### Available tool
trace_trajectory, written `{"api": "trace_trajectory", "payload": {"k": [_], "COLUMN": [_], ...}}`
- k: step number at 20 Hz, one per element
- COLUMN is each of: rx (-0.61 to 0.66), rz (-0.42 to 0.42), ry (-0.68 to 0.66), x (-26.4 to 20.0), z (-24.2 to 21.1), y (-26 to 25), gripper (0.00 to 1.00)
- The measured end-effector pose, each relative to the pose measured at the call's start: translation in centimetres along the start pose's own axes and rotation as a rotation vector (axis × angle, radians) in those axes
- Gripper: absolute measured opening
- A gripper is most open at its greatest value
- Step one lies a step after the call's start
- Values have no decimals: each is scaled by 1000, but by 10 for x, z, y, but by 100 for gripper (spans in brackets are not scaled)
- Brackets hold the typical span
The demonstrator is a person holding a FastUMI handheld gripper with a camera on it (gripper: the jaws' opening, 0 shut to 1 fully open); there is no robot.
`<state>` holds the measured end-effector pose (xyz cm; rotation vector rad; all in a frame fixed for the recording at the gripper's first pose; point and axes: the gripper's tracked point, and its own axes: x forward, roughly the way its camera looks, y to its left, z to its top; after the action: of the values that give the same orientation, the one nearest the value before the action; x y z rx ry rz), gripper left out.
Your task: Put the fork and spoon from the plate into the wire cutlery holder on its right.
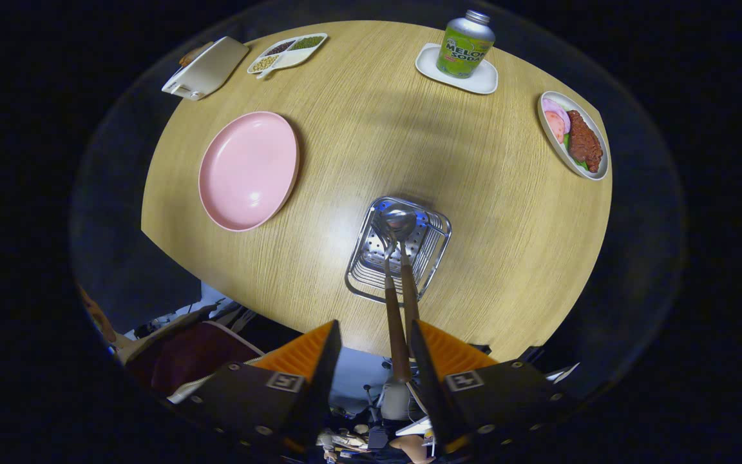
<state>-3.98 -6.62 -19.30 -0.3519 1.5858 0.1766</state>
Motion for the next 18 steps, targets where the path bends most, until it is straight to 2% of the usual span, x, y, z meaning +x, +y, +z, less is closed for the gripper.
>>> {"api": "trace_trajectory", "payload": {"k": [1,9,11,14,18], "rx": [3,27,42,89,49], "rz": [-1,53,57,3,48], "ry": [-31,-261,-339,-512,-638], "x": [-1,-40,-55,-83,-117], "z": [6,21,31,48,46], "y": [-1,2,-2,-14,10], "gripper": [100,100,100,100,100]}}
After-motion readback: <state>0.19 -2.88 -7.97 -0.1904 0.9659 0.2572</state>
